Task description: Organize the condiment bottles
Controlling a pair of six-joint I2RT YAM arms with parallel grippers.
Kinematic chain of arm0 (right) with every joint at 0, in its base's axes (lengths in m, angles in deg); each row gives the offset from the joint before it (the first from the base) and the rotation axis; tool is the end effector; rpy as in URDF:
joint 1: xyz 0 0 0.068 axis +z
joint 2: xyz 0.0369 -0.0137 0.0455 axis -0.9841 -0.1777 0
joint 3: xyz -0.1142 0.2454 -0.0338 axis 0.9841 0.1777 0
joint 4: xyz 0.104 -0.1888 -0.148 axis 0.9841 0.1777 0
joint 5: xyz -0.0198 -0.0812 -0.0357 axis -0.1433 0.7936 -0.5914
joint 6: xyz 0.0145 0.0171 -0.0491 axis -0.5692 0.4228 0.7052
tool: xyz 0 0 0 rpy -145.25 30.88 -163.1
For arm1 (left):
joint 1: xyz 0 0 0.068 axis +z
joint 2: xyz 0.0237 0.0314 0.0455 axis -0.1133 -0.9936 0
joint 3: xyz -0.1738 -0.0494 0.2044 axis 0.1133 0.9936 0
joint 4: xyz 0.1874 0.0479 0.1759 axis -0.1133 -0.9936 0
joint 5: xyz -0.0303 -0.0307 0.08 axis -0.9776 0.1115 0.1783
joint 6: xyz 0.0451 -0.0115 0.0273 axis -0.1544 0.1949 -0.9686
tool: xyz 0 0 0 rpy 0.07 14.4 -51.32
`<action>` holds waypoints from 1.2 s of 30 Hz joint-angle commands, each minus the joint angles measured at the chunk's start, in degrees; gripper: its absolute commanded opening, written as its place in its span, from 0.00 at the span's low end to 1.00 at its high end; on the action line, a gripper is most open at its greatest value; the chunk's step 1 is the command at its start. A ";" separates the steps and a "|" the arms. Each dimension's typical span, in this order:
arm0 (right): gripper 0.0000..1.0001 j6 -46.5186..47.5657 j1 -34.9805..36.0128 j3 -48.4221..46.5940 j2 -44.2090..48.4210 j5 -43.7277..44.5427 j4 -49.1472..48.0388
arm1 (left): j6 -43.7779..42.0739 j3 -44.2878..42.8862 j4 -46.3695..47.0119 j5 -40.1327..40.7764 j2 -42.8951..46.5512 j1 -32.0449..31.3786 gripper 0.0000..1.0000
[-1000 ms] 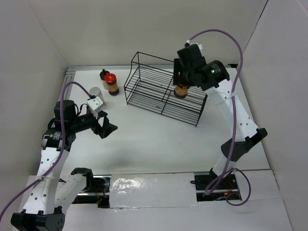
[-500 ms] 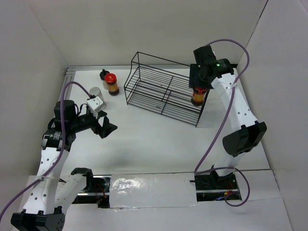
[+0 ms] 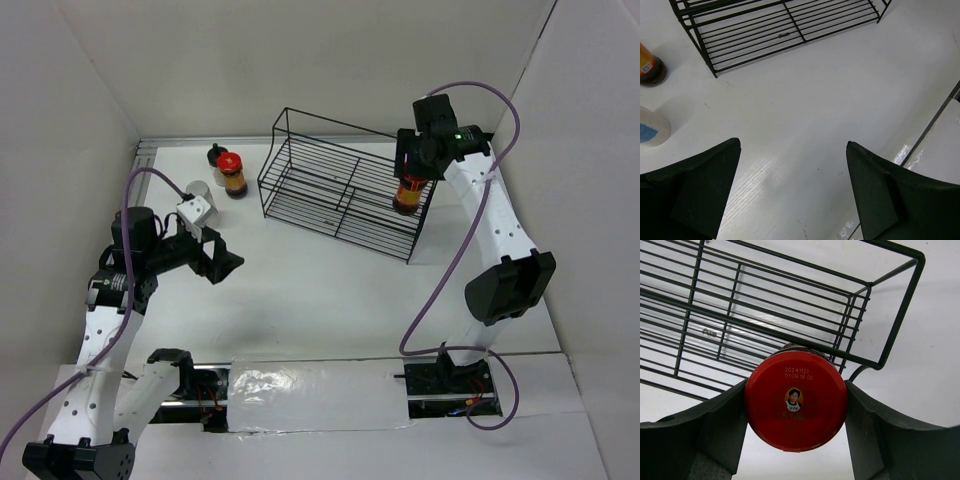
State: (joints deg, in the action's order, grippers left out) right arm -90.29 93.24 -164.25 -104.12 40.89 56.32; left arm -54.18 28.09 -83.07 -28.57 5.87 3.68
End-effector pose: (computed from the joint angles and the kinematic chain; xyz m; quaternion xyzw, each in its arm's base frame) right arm 0.3433 0.0747 0.3957 0.0331 0.9345 -0.0160 0.3540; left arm 0.1572 -0.0301 0.3503 0.2666 0.7728 -0.2471 0.5202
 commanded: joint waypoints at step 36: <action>1.00 2.91 3.40 -0.01 16.43 6.75 -4.13 | 4.11 -19.34 18.31 31.61 -46.44 8.46 0.99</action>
State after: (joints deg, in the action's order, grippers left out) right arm -87.84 96.15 -165.13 -90.64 46.40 54.33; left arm -48.54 11.59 -68.99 4.69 -38.59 12.11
